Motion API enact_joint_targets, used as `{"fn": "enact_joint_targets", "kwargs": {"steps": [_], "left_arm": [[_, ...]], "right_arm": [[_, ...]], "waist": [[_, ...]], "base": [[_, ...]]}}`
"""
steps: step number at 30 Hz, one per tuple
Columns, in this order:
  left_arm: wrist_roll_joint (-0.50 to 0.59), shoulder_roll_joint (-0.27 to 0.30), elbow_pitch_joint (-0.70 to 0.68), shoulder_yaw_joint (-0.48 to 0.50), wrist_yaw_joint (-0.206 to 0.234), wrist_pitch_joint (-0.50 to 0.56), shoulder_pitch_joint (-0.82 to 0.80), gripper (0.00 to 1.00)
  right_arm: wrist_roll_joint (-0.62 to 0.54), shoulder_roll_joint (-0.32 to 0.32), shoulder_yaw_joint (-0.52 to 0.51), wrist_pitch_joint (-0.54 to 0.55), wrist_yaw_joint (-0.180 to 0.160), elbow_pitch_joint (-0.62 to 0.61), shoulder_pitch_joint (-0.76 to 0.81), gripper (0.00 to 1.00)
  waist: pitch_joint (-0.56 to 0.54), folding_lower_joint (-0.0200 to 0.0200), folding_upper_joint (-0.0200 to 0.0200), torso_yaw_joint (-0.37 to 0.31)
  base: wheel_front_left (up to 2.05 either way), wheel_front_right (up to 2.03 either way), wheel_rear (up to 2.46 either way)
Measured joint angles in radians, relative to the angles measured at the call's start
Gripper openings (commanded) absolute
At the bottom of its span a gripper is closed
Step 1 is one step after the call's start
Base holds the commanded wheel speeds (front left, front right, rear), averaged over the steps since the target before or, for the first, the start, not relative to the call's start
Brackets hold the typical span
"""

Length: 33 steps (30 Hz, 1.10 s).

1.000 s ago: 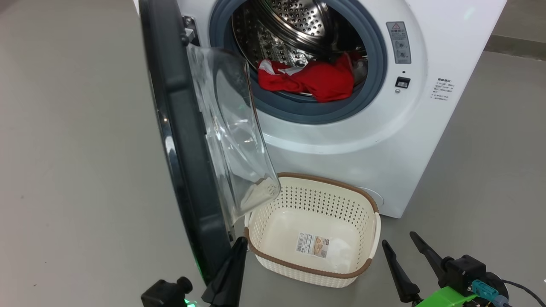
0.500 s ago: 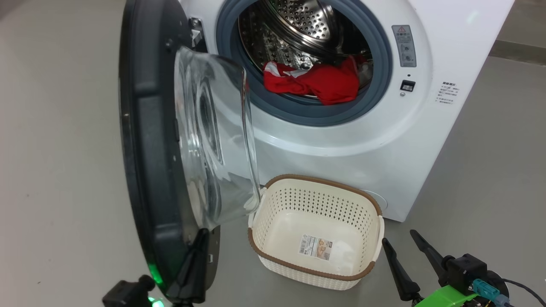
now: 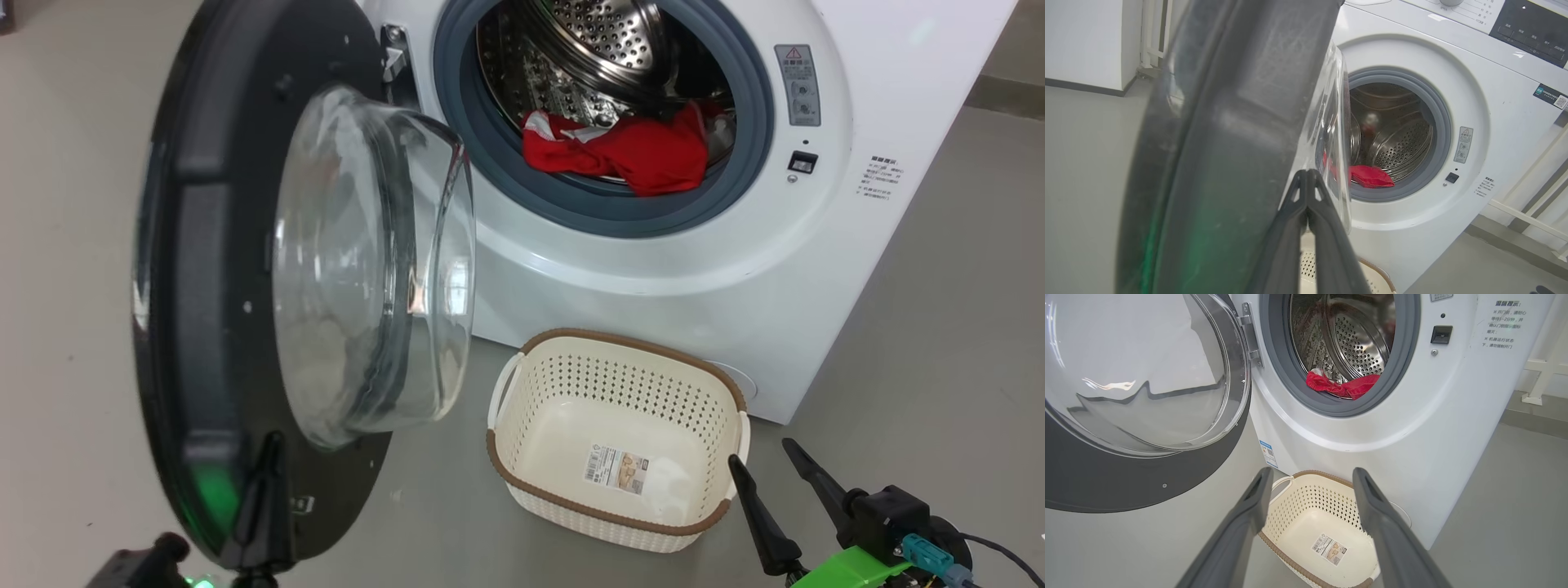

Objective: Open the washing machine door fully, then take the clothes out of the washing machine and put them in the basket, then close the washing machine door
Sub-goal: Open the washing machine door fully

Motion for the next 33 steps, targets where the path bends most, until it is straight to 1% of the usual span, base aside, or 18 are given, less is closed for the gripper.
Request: {"fn": "enact_joint_targets", "kwargs": {"steps": [11,15,21,22,33], "left_arm": [[0.033,-0.001,0.056,0.127,-0.032,0.000,-0.056,0.00],[0.045,-0.006,0.071,0.166,-0.035,0.000,-0.073,0.00],[0.063,-0.006,0.105,0.236,-0.045,0.000,-0.107,0.00],[0.063,-0.004,0.114,0.249,-0.052,0.000,-0.114,0.00],[0.098,0.017,0.197,0.374,-0.071,0.000,-0.200,0.00]], "right_arm": [[-0.022,-0.001,0.001,0.000,0.000,-0.016,-0.001,1.00],[-0.050,-0.001,-0.003,0.000,0.000,-0.025,-0.001,1.00],[-0.062,-0.003,-0.010,0.000,0.000,-0.036,-0.001,1.00],[-0.065,-0.005,-0.008,0.000,0.000,-0.037,-0.002,1.00],[-0.079,-0.015,0.006,0.000,0.000,-0.048,-0.020,1.00]], "waist": [[0.025,0.0000,0.0000,-0.006],[0.035,0.0000,0.0000,-0.009],[0.050,-0.0001,0.0000,-0.011],[0.053,0.0000,0.0000,-0.012],[0.092,0.0000,0.0000,-0.018]], "base": [[0.00,0.00,0.00],[0.00,0.00,0.00],[0.00,0.00,0.00],[0.00,0.00,0.00],[0.00,0.00,0.00]]}}
